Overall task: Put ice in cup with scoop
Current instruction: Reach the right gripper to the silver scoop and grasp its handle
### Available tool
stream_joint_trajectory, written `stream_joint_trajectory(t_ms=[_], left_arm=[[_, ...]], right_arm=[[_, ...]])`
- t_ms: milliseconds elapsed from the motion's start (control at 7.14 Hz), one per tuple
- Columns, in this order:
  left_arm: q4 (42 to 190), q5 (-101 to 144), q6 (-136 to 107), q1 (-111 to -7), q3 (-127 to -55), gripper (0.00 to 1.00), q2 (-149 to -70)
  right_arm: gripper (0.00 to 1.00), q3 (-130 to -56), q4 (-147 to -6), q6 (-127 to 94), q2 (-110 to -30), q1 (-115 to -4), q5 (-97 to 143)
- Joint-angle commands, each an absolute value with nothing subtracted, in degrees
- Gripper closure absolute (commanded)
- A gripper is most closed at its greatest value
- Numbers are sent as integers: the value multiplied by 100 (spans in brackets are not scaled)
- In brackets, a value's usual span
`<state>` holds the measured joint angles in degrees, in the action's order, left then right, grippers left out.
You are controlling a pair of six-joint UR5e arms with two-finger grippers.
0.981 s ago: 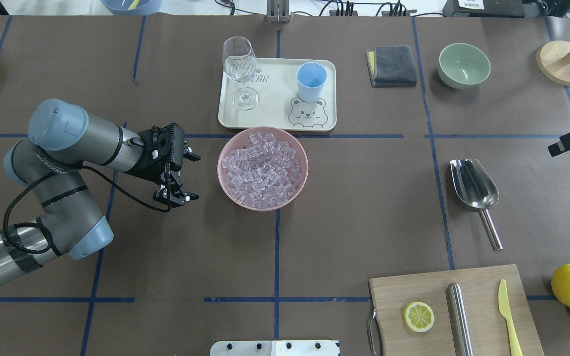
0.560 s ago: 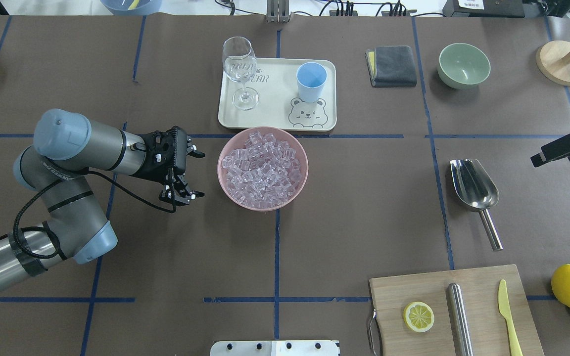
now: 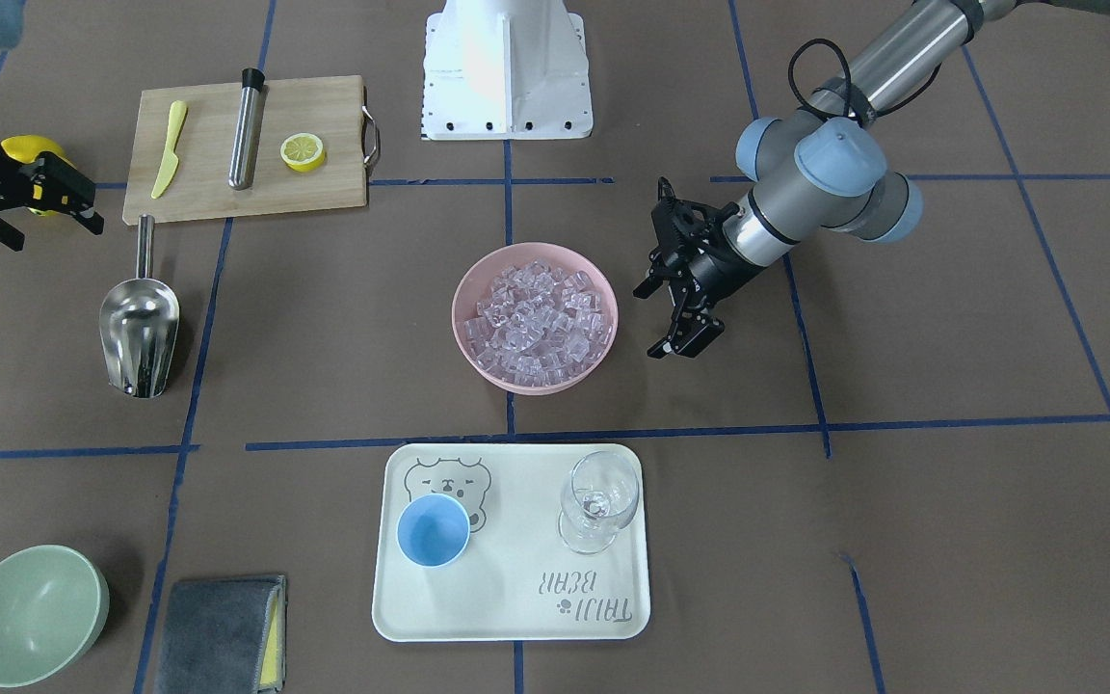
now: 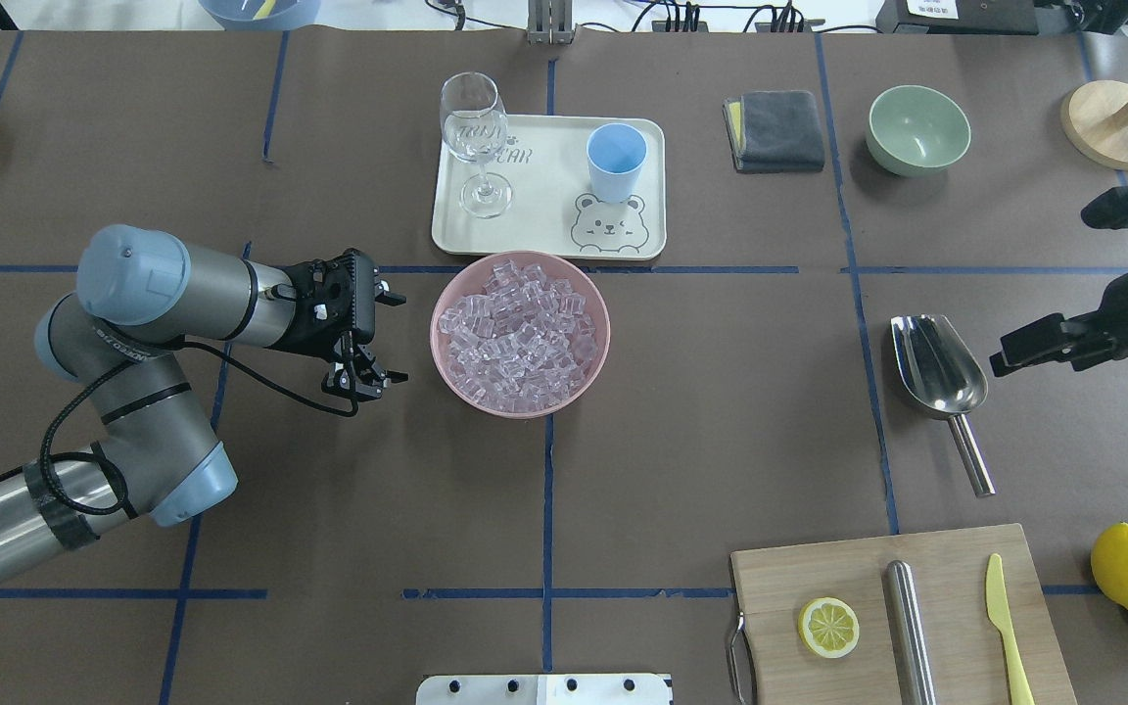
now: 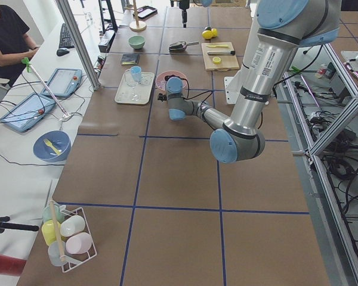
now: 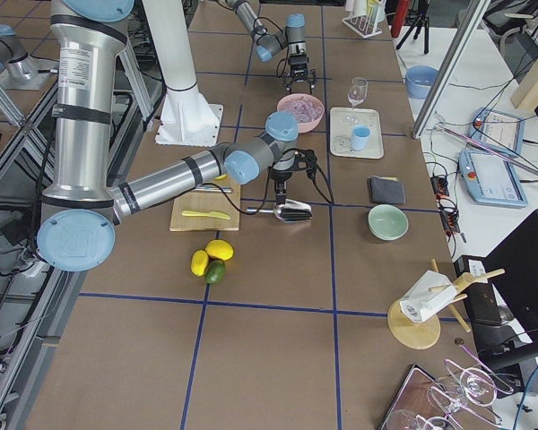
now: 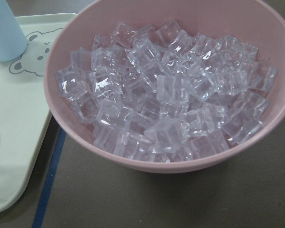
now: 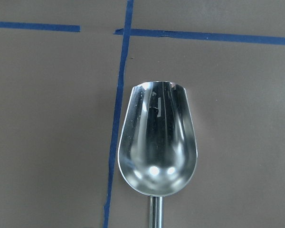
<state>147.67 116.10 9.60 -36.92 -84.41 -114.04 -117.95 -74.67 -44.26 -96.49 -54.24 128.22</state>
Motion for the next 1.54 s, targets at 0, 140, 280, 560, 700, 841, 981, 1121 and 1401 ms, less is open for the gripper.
stream_joint_trajectory(t_ms=[0, 140, 280, 560, 700, 841, 981, 1121, 1401], left_arm=[[14774, 11602, 958, -3691, -8394, 0, -11426], [14774, 11602, 958, -3691, -8394, 0, -11426], [14774, 11602, 958, -3691, -8394, 0, -11434], [14792, 11602, 958, -3691, -8394, 0, -11443], [14792, 11602, 958, -3691, -8394, 0, -11443], [14792, 11610, 958, -3691, -8394, 0, -11443], [14792, 11610, 949, -3691, -8402, 0, -11443], [14792, 11610, 949, -3691, -8402, 0, -11443], [14801, 11610, 949, -3691, -8402, 0, -11443]], right_arm=[[0, -11777, -7093, -5437, -9746, -4312, 11660], [0, -11751, -7084, -5910, -9764, -3846, 10967], [0, -11751, -7058, -6350, -9904, -3571, 10551], [1, -11751, -7032, -7029, -9967, -3007, 9818], [6, -11681, -6596, -7153, -10210, -2910, 9791], [10, -11463, -5713, -7180, -10448, -2909, 9774], [19, -11313, -5539, -7181, -10468, -2909, 9739], [47, -11320, -5520, -7181, -10468, -2927, 9730], [100, -11521, -5493, -7076, -10720, -2927, 9695]])
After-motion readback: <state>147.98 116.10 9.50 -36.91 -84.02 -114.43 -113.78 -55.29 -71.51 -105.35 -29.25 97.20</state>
